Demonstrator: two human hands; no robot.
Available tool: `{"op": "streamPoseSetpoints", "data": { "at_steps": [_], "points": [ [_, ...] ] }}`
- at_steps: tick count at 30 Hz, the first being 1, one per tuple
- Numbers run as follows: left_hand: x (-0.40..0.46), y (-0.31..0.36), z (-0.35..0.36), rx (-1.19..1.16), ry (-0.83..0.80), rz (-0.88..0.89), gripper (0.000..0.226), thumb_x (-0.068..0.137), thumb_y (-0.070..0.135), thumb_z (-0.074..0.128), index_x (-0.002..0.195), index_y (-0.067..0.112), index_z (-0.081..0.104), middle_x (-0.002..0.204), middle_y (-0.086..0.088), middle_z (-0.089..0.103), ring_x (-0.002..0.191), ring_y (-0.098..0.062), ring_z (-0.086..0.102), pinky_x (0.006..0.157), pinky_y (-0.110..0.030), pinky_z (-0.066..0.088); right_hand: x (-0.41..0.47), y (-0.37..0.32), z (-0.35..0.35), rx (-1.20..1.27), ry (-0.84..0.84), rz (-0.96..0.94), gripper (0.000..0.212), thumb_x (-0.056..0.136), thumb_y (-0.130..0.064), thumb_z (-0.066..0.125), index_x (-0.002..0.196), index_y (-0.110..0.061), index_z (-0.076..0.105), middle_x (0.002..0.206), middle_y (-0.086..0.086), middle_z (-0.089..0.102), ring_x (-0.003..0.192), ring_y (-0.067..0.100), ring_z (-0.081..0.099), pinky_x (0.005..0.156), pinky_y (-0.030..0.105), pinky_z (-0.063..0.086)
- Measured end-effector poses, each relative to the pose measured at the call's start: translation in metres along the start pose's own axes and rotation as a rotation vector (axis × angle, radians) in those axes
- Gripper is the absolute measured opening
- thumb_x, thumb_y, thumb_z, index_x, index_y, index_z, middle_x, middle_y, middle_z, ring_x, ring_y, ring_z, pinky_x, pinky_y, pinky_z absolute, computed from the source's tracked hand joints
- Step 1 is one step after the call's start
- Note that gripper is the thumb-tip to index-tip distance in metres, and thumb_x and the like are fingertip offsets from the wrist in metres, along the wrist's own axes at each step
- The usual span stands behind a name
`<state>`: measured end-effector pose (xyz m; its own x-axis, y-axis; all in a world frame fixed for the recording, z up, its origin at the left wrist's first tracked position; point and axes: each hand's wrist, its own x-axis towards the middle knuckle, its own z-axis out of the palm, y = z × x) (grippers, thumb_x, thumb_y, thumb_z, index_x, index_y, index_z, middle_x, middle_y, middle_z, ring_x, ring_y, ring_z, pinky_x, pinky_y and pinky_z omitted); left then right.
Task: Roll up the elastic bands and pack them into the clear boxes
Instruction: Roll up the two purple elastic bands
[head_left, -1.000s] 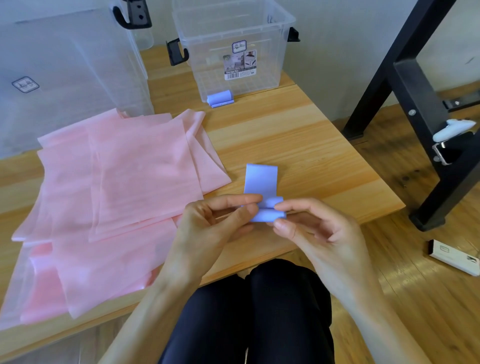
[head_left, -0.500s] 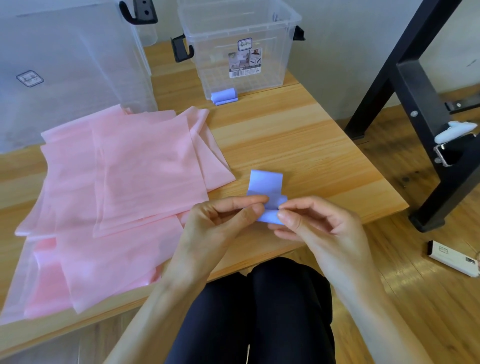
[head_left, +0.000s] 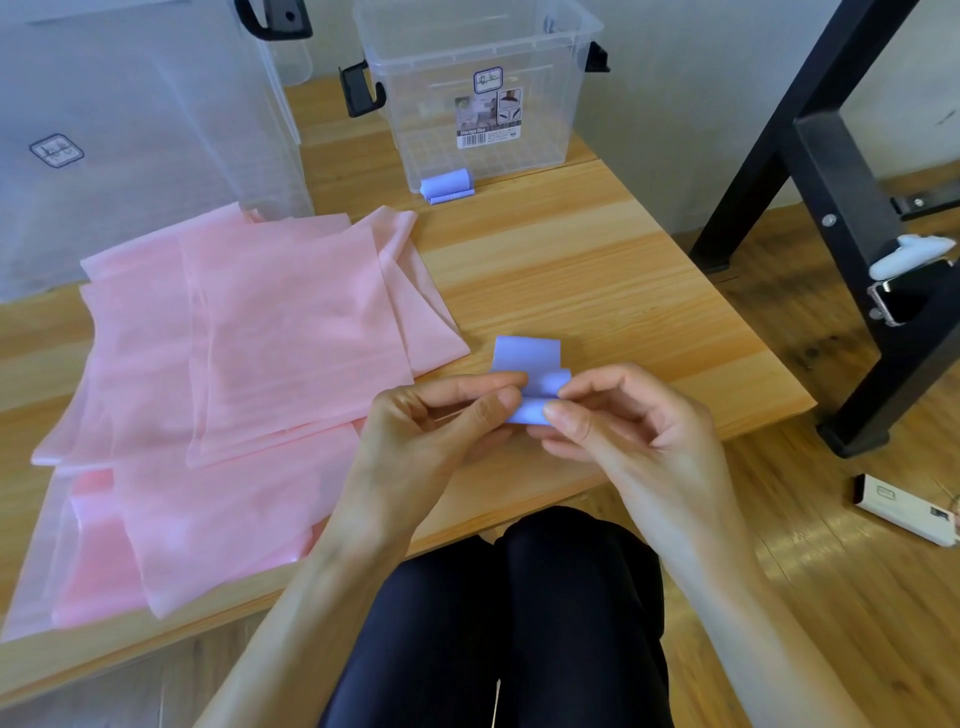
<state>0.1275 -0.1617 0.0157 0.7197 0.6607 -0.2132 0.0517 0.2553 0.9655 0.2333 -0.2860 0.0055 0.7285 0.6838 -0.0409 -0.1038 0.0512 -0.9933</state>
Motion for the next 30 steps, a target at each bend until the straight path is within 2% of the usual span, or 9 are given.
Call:
{"op": "streamPoseSetpoints", "data": {
  "at_steps": [2,5,8,14,19,25,28,30],
  "points": [
    [0.0005,0.0009,0.0006,0.003,0.012,0.015,0.02,0.072,0.023,0.071,0.089,0.016,0.078,0.093,0.004,0.078,0.09,-0.008,0.074,0.074,-0.013,0.055,0.0002,0.0002,0.0015,-0.05,0.007,-0.03,0.013,0.079,-0.003,0.077,0.088,-0.007,0.069,0.087,0.003,0.075,0.081,0.015,0.073,0.075,0.019,0.055],
    [-0.0002,0.0026,-0.0002,0.013,0.004,0.025,0.019,0.074,0.023,0.071,0.091,0.017,0.078,0.092,0.0,0.078,0.091,-0.011,0.074,0.077,-0.015,0.055,0.0013,0.0003,0.0019,0.013,0.014,-0.02,0.01,0.08,-0.002,0.075,0.087,-0.003,0.069,0.083,0.01,0.075,0.079,0.023,0.075,0.073,0.027,0.06],
    [-0.001,0.0037,-0.0018,-0.014,-0.018,0.022,0.017,0.072,0.024,0.073,0.086,0.021,0.081,0.091,-0.003,0.078,0.091,-0.013,0.074,0.081,-0.019,0.056,0.0036,-0.0021,0.0016,0.044,0.01,0.012,0.009,0.082,-0.004,0.074,0.087,0.001,0.069,0.08,0.015,0.073,0.076,0.025,0.076,0.068,0.027,0.061],
    [-0.0001,0.0043,-0.0002,-0.031,0.041,0.045,0.014,0.071,0.022,0.073,0.082,0.021,0.081,0.09,-0.004,0.078,0.091,-0.014,0.074,0.077,-0.019,0.056,0.0043,-0.0025,0.0036,-0.054,-0.021,-0.078,0.011,0.079,0.0,0.076,0.087,-0.004,0.069,0.086,0.005,0.076,0.081,0.011,0.072,0.073,0.015,0.052],
    [0.001,0.0046,-0.0021,0.007,0.006,0.031,0.022,0.072,0.022,0.073,0.092,0.017,0.079,0.095,-0.003,0.078,0.096,-0.016,0.074,0.088,-0.023,0.057,0.007,-0.002,0.0023,0.038,-0.007,-0.023,0.007,0.083,-0.002,0.073,0.086,0.001,0.068,0.085,0.015,0.074,0.079,0.026,0.075,0.071,0.028,0.061],
    [0.0004,0.0055,0.0,-0.012,0.042,0.04,0.018,0.073,0.021,0.073,0.089,0.016,0.079,0.09,-0.004,0.078,0.09,-0.015,0.075,0.076,-0.017,0.056,0.0052,-0.003,0.0036,-0.047,-0.022,-0.077,0.014,0.079,-0.001,0.077,0.089,-0.004,0.069,0.09,0.006,0.076,0.083,0.021,0.074,0.076,0.021,0.056],
    [0.0005,0.006,-0.0015,0.001,0.016,0.028,0.02,0.07,0.024,0.073,0.088,0.019,0.08,0.092,-0.003,0.078,0.091,-0.015,0.075,0.081,-0.019,0.057,0.0065,-0.0029,0.0026,0.018,-0.013,-0.046,0.012,0.08,-0.001,0.075,0.09,-0.001,0.069,0.086,0.012,0.075,0.078,0.025,0.075,0.072,0.027,0.06],
    [0.0007,0.0053,-0.003,-0.015,-0.006,0.016,0.021,0.068,0.026,0.074,0.087,0.02,0.081,0.094,-0.004,0.078,0.094,-0.017,0.074,0.086,-0.023,0.057,0.0078,-0.004,0.0024,0.04,-0.012,-0.026,0.011,0.08,-0.003,0.074,0.09,0.0,0.069,0.084,0.015,0.074,0.075,0.025,0.075,0.068,0.026,0.06]
  ]
}}
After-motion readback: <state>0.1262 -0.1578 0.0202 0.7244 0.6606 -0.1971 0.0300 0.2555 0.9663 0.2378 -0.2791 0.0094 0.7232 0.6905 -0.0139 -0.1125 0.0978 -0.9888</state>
